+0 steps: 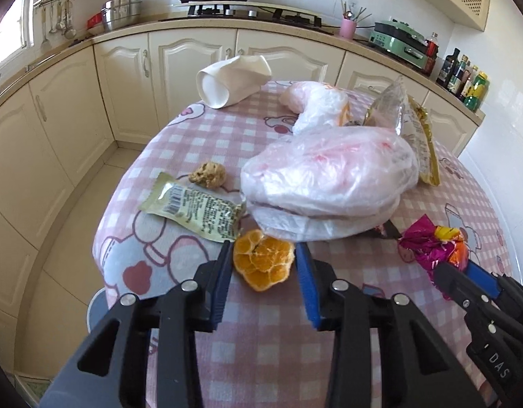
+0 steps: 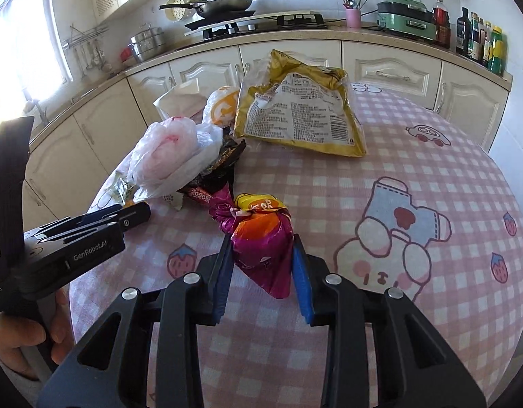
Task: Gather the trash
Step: 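Grasp the magenta wrapper with the right tool while the left tool grasps the orange peel, then carry both items to the blue bucket and open both tools, then return both tools to the table toward the plastic bag and yellow bag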
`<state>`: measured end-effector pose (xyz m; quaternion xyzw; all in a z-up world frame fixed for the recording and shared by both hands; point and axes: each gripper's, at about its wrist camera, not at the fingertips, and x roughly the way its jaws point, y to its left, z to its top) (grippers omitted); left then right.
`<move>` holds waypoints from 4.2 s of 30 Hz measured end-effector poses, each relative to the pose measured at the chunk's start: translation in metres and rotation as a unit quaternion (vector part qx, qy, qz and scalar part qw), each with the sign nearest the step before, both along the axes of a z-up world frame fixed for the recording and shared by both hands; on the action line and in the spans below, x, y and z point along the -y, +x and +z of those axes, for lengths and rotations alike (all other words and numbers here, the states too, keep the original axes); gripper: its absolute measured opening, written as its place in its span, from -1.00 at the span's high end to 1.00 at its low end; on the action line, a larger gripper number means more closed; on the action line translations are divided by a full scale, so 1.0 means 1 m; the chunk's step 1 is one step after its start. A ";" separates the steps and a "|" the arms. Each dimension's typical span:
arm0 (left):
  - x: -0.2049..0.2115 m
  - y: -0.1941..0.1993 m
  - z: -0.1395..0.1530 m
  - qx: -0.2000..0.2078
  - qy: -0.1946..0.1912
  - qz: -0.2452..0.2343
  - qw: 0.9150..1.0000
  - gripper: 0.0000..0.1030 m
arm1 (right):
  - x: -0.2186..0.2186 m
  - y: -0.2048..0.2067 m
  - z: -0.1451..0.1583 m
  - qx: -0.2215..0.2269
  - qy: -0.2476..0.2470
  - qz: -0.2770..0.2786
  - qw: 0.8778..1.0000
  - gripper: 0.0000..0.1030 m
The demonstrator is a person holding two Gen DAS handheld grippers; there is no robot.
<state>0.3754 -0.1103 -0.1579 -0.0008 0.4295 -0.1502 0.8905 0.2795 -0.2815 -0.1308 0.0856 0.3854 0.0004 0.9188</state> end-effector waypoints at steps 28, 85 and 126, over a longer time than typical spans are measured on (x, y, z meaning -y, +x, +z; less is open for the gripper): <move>-0.231 -0.104 0.017 0.020 -0.049 0.163 0.985 0.31 | -0.224 0.004 0.019 0.030 0.016 0.201 0.979 0.40; -0.399 -0.063 -0.075 -0.044 -0.030 0.354 0.934 -0.56 | -0.380 0.092 -0.064 -0.012 0.023 0.245 0.969 -0.60; -0.008 -0.063 0.058 0.095 0.021 0.008 0.995 -0.56 | -0.001 -0.019 0.039 0.112 0.008 -0.061 0.992 -0.64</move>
